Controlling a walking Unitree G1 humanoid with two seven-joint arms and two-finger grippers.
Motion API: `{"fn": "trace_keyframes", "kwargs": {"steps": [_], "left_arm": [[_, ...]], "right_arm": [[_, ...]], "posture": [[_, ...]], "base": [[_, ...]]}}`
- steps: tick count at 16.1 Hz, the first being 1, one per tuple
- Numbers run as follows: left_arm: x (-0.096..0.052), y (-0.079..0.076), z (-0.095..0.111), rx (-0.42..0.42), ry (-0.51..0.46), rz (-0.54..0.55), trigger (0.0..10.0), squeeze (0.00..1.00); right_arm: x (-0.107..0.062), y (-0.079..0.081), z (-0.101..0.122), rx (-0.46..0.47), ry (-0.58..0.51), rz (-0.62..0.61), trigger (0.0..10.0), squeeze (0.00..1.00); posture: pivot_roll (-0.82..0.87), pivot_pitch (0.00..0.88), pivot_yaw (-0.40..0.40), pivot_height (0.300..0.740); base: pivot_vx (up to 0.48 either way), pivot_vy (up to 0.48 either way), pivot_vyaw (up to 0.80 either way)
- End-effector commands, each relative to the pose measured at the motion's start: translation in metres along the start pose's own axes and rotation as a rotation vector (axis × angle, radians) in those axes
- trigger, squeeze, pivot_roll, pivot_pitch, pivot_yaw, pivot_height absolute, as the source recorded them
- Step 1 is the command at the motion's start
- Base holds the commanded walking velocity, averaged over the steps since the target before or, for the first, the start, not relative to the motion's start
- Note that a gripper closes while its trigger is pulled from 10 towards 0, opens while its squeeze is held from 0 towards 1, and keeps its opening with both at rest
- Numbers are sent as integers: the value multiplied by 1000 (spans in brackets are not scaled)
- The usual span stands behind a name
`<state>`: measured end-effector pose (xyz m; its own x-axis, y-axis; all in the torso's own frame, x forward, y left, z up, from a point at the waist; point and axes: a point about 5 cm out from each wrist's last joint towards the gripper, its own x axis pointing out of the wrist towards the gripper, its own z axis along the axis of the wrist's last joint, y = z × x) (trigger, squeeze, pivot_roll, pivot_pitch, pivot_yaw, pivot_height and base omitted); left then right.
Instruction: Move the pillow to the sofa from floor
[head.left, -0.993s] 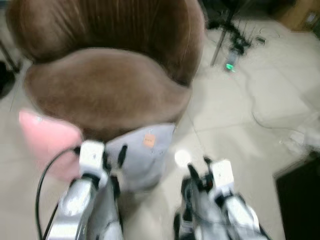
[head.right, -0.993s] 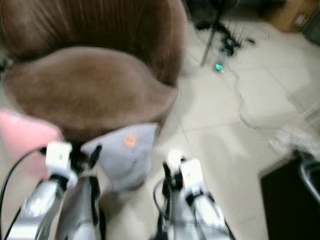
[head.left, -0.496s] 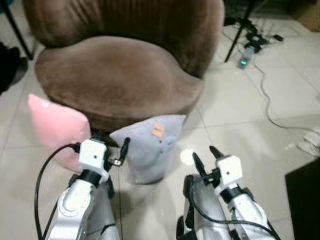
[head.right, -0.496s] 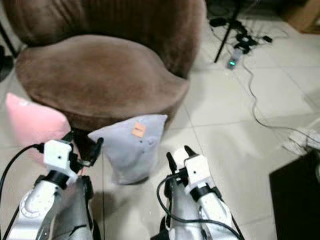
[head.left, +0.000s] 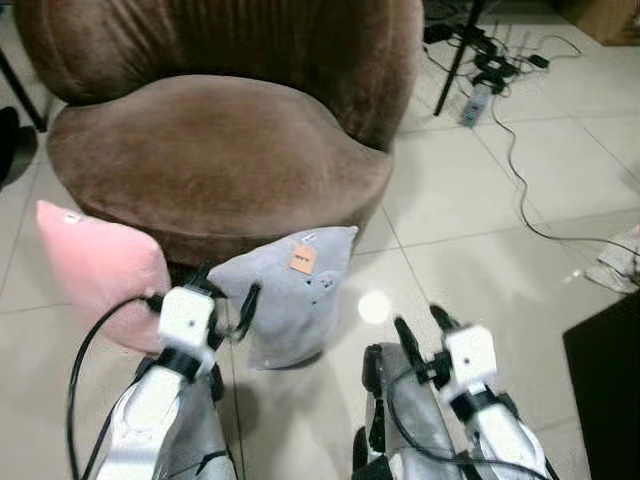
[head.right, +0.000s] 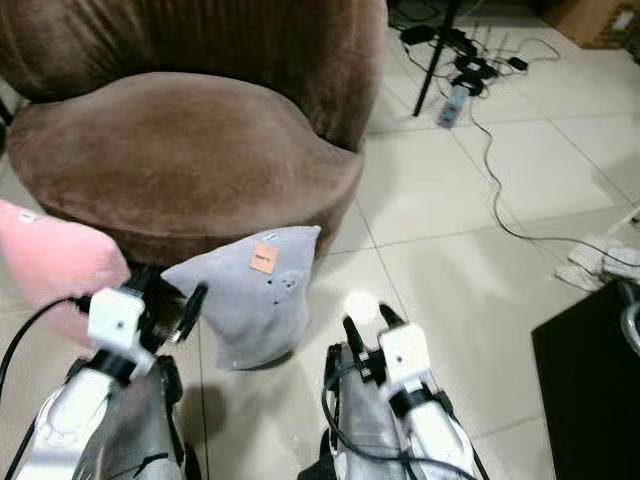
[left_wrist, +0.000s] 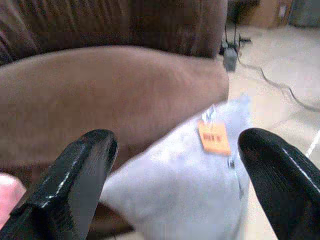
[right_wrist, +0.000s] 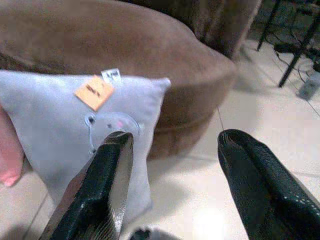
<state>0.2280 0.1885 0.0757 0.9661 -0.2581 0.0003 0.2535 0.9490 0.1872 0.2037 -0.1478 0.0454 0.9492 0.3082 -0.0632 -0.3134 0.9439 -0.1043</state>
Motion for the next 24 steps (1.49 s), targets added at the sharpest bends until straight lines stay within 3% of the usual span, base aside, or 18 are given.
{"fn": "trace_keyframes", "kwargs": {"steps": [1, 3, 5, 8, 15, 24], "left_arm": [[-9, 7, -8, -13, 29, 20, 10000, 0], [-14, 14, -8, -16, 40, 28, 10000, 0], [-10, 17, -4, -10, 17, 29, 10000, 0], [-7, 13, -4, -2, 12, 11, 10000, 0], [3, 7, -9, 49, 51, 11, 10000, 0], [6, 0, -11, 55, 75, 17, 10000, 0]], "right_arm": [[-6, -8, -3, -6, 18, -25, 10000, 0], [-7, -12, -5, -8, 26, -36, 10000, 0], [-5, -12, -5, -15, 31, -35, 10000, 0], [-1, -10, -7, -23, 46, -22, 10000, 0], [4, -1, -10, -28, 65, 34, 10000, 0], [1, -1, -15, -36, 78, 34, 10000, 0]], "posture": [[-25, 154, -91, 509], [-16, 144, -89, 509], [-4, 136, -94, 509], [1, 134, -99, 504], [2, 144, -103, 439], [-7, 158, -100, 439]], "base": [[0, 0, 0], [0, 0, 0], [0, 0, 0], [0, 0, 0], [0, 0, 0], [446, 0, 0]]}}
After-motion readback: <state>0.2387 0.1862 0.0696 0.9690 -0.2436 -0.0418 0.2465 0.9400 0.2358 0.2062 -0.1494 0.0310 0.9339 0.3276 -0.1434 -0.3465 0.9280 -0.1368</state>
